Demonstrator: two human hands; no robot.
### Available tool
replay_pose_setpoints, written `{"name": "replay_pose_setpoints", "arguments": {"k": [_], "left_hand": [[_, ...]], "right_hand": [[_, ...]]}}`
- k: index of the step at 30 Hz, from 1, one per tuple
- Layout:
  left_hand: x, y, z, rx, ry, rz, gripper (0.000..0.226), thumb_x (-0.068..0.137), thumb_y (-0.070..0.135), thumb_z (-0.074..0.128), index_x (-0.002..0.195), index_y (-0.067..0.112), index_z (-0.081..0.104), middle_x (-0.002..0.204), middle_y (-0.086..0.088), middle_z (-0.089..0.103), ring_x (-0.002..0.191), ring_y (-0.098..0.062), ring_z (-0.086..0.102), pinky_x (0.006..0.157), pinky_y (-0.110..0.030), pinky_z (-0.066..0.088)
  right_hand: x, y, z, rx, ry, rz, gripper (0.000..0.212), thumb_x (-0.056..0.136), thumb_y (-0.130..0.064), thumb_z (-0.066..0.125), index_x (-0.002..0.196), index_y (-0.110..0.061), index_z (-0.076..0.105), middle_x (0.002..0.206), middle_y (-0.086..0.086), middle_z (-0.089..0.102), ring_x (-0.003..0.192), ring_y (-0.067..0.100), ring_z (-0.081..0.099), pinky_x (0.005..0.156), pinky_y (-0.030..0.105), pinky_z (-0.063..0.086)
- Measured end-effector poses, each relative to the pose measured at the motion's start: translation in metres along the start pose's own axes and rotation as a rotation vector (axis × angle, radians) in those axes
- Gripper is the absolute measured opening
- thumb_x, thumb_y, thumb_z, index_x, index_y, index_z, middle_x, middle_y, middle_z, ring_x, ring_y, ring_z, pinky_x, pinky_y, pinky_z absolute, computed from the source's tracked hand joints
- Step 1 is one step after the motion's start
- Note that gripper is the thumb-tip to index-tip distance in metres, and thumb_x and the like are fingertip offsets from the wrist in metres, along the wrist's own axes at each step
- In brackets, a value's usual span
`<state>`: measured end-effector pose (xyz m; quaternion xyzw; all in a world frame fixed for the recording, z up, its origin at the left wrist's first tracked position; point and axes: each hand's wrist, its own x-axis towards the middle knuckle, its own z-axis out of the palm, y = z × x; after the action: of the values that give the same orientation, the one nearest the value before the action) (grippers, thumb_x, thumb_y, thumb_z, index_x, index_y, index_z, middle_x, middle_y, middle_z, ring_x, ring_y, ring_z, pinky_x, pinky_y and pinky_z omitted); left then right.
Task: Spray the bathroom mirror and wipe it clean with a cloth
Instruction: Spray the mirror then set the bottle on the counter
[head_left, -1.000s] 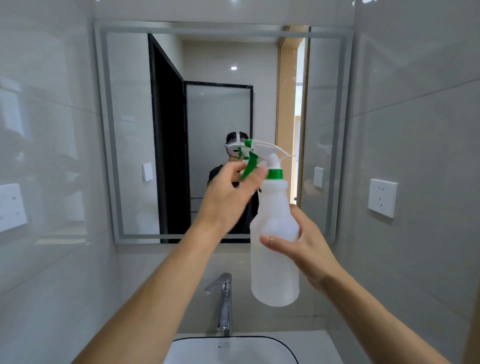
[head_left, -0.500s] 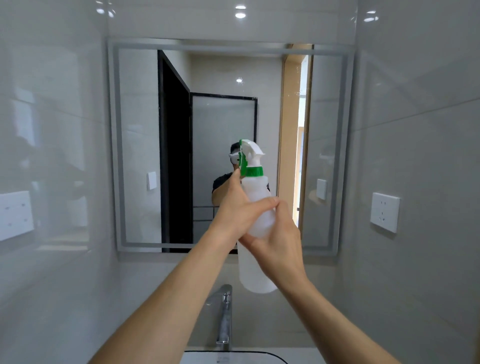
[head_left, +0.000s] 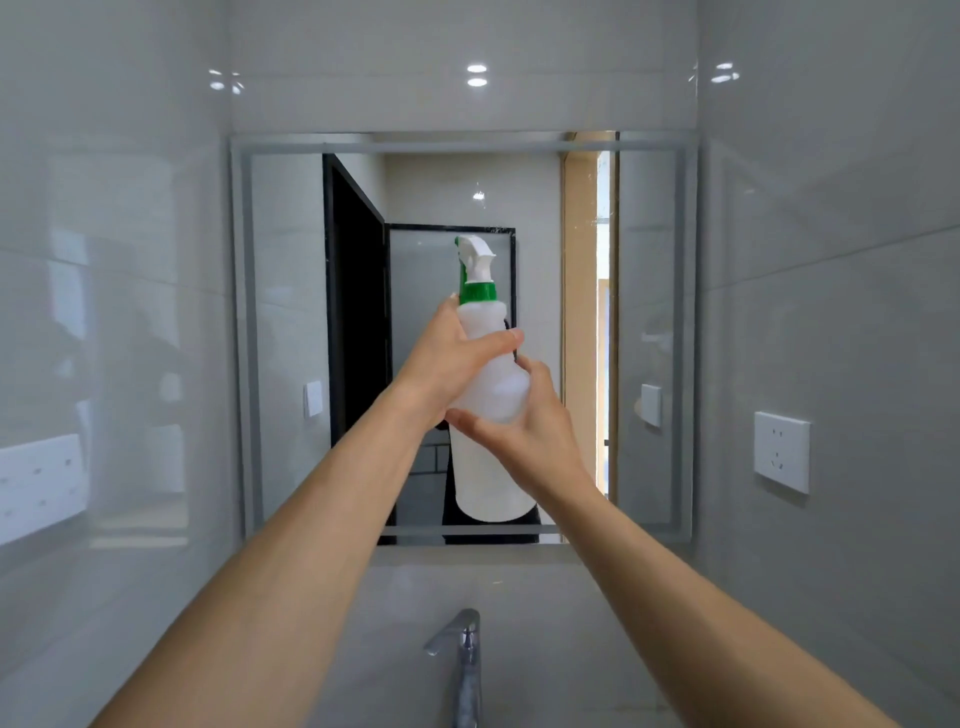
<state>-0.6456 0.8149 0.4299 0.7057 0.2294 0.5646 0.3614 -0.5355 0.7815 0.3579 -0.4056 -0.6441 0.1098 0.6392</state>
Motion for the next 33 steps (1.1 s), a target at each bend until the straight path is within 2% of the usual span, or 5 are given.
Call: {"name": "replay_pose_setpoints", "arguments": {"k": [6,10,18,25,33], "left_hand": [[0.009,0.003,-0.025,0.045,0.047,0.033,0.024,0.089,0.013,0.073,0.104,0.016,0.055,0.067,0.007,0.072,0.061,-0.009,0.068,0.060,-0.026,0.057],[0.011,0.002,-0.046,0.079,0.134,0.033,0.029,0.082,0.028,0.081,0.099,0.018,0.060,0.088,-0.013,0.072,0.069,-0.020,0.069,0.067,-0.035,0.059],[0.018,0.001,-0.100,-0.058,0.007,-0.016,0.047,0.075,0.008,0.083,0.106,0.018,0.049,0.086,-0.014,0.066,0.074,-0.031,0.069,0.072,-0.043,0.060],[0.031,-0.002,-0.131,-0.014,0.159,-0.008,0.043,0.067,0.009,0.077,0.100,0.021,0.051,0.088,-0.016,0.066,0.074,-0.034,0.068,0.083,-0.064,0.056],[0.048,-0.004,-0.140,0.060,0.274,0.044,0.041,0.073,0.002,0.072,0.107,0.014,0.052,0.086,-0.023,0.066,0.067,-0.034,0.069,0.072,-0.059,0.060]], "right_hand": [[0.011,0.003,0.026,0.032,-0.047,0.046,0.055,0.067,-0.048,0.085,0.113,-0.033,0.057,0.103,-0.011,0.069,0.095,0.005,0.067,0.076,0.029,0.057],[0.021,0.000,0.052,0.026,-0.042,0.030,0.065,0.060,-0.056,0.082,0.114,-0.030,0.056,0.106,-0.006,0.068,0.098,0.008,0.067,0.080,0.033,0.058],[0.044,-0.003,0.104,-0.023,-0.056,-0.011,0.074,0.057,-0.063,0.083,0.117,-0.030,0.056,0.107,-0.004,0.068,0.098,0.010,0.068,0.082,0.040,0.060],[0.061,-0.009,0.137,-0.001,-0.076,-0.062,0.070,0.061,-0.057,0.086,0.118,-0.031,0.056,0.109,-0.006,0.066,0.098,0.005,0.067,0.082,0.034,0.060],[0.085,0.013,0.147,0.068,-0.193,-0.073,0.081,0.055,-0.058,0.087,0.123,-0.033,0.050,0.120,-0.005,0.062,0.110,0.011,0.064,0.090,0.041,0.058]]}}
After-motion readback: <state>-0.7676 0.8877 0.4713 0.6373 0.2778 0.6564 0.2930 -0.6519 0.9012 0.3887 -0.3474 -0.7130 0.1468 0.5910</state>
